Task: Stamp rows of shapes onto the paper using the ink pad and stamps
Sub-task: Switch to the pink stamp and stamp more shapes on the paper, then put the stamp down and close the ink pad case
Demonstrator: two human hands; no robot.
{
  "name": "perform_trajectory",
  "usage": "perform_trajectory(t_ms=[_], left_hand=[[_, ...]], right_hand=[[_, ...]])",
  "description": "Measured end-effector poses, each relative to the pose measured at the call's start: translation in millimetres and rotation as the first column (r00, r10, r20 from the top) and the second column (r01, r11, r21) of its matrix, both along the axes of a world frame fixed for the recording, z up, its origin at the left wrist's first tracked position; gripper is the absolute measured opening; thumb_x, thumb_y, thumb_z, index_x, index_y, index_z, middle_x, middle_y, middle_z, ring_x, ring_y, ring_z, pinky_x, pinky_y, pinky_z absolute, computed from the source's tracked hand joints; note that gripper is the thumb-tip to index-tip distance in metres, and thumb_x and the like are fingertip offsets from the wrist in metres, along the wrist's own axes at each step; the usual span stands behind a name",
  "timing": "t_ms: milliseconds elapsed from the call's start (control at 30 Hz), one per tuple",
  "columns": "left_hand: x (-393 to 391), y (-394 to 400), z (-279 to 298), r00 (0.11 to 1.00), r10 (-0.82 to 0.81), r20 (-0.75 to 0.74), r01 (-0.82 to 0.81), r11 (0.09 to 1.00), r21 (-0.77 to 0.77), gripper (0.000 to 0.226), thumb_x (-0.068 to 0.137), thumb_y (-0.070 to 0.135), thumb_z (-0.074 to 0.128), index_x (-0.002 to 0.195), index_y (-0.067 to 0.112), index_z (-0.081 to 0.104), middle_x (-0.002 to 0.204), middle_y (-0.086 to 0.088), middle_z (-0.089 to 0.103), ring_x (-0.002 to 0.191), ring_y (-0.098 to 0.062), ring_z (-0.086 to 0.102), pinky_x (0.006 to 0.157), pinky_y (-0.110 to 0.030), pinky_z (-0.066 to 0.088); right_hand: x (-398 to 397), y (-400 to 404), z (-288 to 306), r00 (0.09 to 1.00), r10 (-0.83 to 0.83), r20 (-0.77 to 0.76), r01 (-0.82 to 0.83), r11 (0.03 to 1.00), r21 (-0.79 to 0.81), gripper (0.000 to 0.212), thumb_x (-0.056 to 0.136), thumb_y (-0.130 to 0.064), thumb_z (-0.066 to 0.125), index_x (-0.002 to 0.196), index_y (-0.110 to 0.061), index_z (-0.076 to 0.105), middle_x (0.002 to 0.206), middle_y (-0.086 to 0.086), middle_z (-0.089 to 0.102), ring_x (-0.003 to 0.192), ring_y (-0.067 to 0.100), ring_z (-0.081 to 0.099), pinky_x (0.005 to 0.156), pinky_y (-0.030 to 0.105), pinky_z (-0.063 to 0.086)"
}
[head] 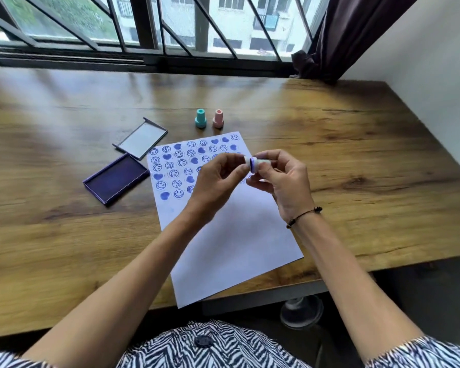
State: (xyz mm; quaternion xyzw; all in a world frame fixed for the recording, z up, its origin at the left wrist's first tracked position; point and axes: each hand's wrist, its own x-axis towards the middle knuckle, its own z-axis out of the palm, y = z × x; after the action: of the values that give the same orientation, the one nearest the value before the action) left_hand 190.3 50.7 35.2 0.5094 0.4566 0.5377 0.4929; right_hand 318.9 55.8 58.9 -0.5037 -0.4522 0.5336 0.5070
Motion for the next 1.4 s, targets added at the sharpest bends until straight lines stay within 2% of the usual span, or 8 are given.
perform_trajectory(t_ms=[233,467,633,767,900,1133,1267,1400], left_hand=[[-10.9,0.6,2.4,0.997,-0.061,-0.051,0.062,0.998,0.012,0.013,0.081,0.006,0.061,0.09,0.016,0.064,0.081,0.004,0.066,0.071,0.004,0.061,0.068,-0.011,0.049],[-13.8,2.5,-0.5,0.985,-0.115,-0.126,0.111,0.993,-0.035,0.008,0.082,0.009,0.061,0.088,0.012,0.064,0.075,-0.001,0.064,0.072,-0.011,0.057,0.073,-0.028,0.049],[-24.9,10.6,-6.6,0.973,-0.188,-0.134,0.178,0.98,-0.087,0.004,0.082,0.008,0.061,0.085,0.008,0.063,0.071,-0.005,0.06,0.068,-0.012,0.053,0.069,-0.029,0.044],[-33.8,27.7,-7.6,0.965,-0.096,-0.243,0.058,0.985,-0.162,0.019,0.083,0.015,0.06,0.102,0.011,0.064,0.091,-0.012,0.067,0.082,-0.018,0.059,0.081,-0.04,0.049],[-45.3,34.9,2.3,0.971,0.093,-0.22,-0.13,0.978,-0.162,0.026,0.084,0.016,0.058,0.11,0.013,0.061,0.095,-0.01,0.069,0.085,-0.019,0.064,0.084,-0.038,0.051],[-78.6,15.5,-0.1,0.956,0.195,-0.22,-0.235,0.957,-0.173,0.025,0.084,0.011,0.057,0.108,0.01,0.062,0.093,-0.006,0.069,0.082,-0.014,0.063,0.088,-0.033,0.05],[-98.0,6.7,2.7,0.928,0.248,-0.276,-0.3,0.94,-0.165,0.025,0.083,0.014,0.058,0.107,0.012,0.063,0.103,-0.011,0.07,0.095,-0.021,0.065,0.094,-0.04,0.05],[-123.2,16.3,9.3,0.819,0.338,-0.464,-0.394,0.919,-0.025,0.028,0.081,0.014,0.06,0.108,0.008,0.061,0.107,-0.014,0.068,0.095,-0.021,0.063,0.085,-0.026,0.052]], right_hand=[[-3.3,-3.7,-4.7,0.998,-0.008,0.059,0.003,0.997,0.072,0.016,0.085,0.0,0.059,0.079,-0.014,0.064,0.071,0.002,0.064,0.053,0.008,0.064,0.065,0.027,0.061],[-7.6,-6.4,-13.8,0.997,-0.055,0.044,0.052,0.995,0.083,0.014,0.084,0.0,0.06,0.081,-0.013,0.064,0.065,-0.002,0.068,0.05,0.01,0.063,0.058,0.024,0.06],[-15.5,-5.0,-22.1,0.96,-0.086,0.265,0.046,0.987,0.151,0.019,0.083,-0.002,0.06,0.077,-0.019,0.062,0.07,0.0,0.067,0.047,0.005,0.058,0.049,0.018,0.05],[-20.8,28.1,-14.2,0.827,-0.041,0.561,-0.063,0.984,0.164,0.007,0.079,-0.01,0.065,0.085,-0.012,0.067,0.075,0.015,0.069,0.066,0.021,0.062,0.067,0.036,0.053],[-36.3,99.4,2.5,0.607,-0.148,0.78,-0.14,0.947,0.289,0.015,0.08,-0.006,0.055,0.091,-0.005,0.066,0.092,0.018,0.07,0.088,0.032,0.063,0.075,0.033,0.047],[-57.0,167.7,-13.0,0.169,-0.068,0.983,-0.274,0.955,0.113,0.019,0.083,-0.004,0.053,0.102,-0.005,0.058,0.108,0.024,0.064,0.1,0.036,0.059,0.08,0.035,0.048],[-57.3,169.1,-18.5,0.192,-0.056,0.98,-0.219,0.971,0.098,0.025,0.085,-0.001,0.049,0.109,-0.006,0.054,0.11,0.023,0.062,0.102,0.037,0.056,0.082,0.038,0.048],[-61.4,160.0,-3.0,0.26,-0.097,0.961,-0.168,0.975,0.144,0.04,0.082,0.001,0.054,0.119,-0.007,0.042,0.115,0.024,0.055,0.11,0.038,0.047,0.093,0.044,0.043]])
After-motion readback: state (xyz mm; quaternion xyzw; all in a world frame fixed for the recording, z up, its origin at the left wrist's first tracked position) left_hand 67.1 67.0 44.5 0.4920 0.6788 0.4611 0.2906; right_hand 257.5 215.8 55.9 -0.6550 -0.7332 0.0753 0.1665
